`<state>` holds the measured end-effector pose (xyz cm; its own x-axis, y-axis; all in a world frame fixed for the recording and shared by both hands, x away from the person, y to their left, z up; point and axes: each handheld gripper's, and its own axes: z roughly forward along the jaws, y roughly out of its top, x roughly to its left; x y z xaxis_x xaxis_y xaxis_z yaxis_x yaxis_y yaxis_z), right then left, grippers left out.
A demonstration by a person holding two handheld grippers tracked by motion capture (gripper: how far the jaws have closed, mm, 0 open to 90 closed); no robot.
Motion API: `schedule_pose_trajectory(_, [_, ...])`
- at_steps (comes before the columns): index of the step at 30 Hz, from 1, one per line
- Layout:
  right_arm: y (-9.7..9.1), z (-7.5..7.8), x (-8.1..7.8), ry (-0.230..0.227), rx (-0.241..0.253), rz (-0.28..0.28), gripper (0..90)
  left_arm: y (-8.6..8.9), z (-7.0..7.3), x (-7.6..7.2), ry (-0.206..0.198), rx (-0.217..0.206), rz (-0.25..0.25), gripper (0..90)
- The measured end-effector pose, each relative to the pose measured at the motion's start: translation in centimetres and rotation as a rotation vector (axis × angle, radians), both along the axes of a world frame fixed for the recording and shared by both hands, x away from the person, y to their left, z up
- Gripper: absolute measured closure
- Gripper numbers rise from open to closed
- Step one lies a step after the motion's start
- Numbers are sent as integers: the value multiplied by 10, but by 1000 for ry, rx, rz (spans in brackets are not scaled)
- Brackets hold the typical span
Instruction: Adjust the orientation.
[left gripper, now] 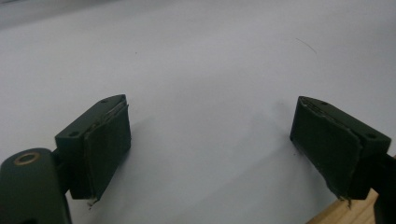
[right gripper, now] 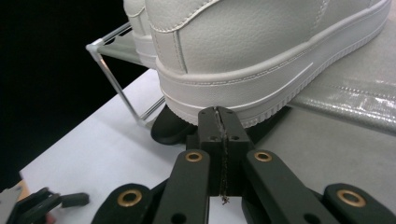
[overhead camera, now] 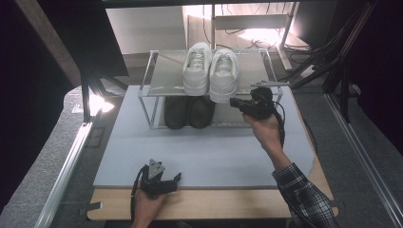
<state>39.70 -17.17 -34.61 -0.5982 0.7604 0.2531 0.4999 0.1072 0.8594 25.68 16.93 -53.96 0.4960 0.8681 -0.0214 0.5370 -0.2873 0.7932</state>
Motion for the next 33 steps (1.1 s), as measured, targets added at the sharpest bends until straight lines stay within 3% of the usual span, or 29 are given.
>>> schedule_pose_trajectory(9, [6, -3, 7, -19, -15, -41, 897, 0, 0, 0, 0, 0, 0, 121])
schedule_pose_trajectory(25, [7, -2, 22, 2, -17, -85, 896, 0, 0, 0, 0, 0, 0, 121])
schedule_pose_trajectory(33, [16, -3, 22, 4, -7, -76, 896, 0, 0, 0, 0, 0, 0, 120])
